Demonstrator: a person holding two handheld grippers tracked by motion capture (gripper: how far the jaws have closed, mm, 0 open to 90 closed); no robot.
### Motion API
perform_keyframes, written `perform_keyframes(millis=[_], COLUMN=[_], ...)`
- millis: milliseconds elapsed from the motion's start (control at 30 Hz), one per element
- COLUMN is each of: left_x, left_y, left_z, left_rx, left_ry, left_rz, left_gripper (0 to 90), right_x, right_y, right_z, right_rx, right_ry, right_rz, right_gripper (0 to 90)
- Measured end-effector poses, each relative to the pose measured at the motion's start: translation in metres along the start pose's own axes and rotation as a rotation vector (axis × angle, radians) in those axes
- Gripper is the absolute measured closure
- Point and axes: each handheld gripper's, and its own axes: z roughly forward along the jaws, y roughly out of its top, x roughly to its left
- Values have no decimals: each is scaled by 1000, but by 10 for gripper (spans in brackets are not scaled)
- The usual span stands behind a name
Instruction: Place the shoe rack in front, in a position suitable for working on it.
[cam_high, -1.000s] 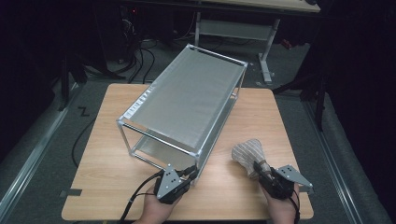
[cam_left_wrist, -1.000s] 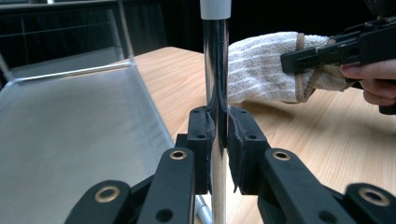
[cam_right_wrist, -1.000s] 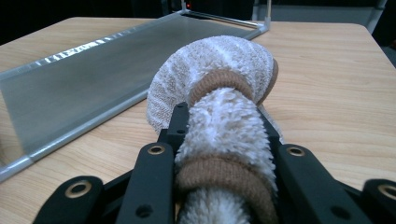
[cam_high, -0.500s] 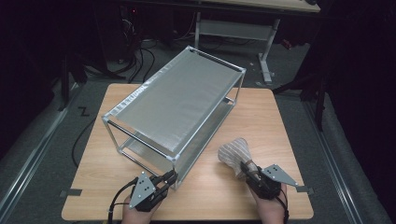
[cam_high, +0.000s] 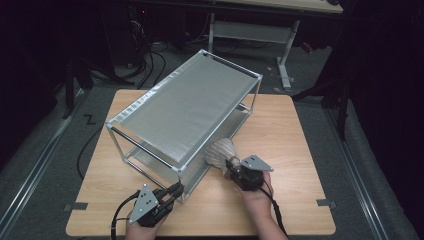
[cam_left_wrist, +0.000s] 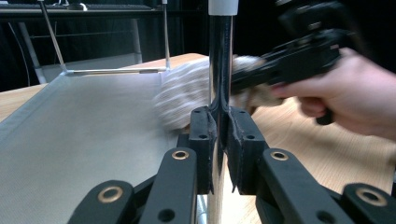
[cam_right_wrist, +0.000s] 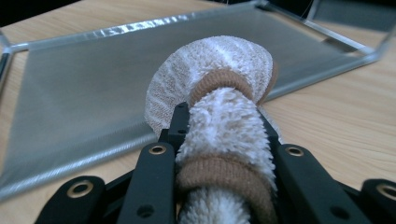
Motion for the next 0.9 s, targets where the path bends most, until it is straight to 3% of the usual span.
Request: perform_keyframes(millis=[300,533,733,900], left_x=[-1,-1,-1,-1], left_y=[0,-1,-1,0], left_z=[-1,-1,-2,-2], left_rx=[-3,-2,-1,1], left_ry=[0,-2,-2,-4], left_rz=[-10,-9,-12,-8], left_gripper=[806,806,806,806], right_x=[10,10,19,16], right_y=[14,14,13,12], right_z=[54,77,90,91], right_rx=[54,93,143,179], right_ry=[17,26,26,13], right_rz=[16,46,-9,-22], right_gripper=[698,700,703,710])
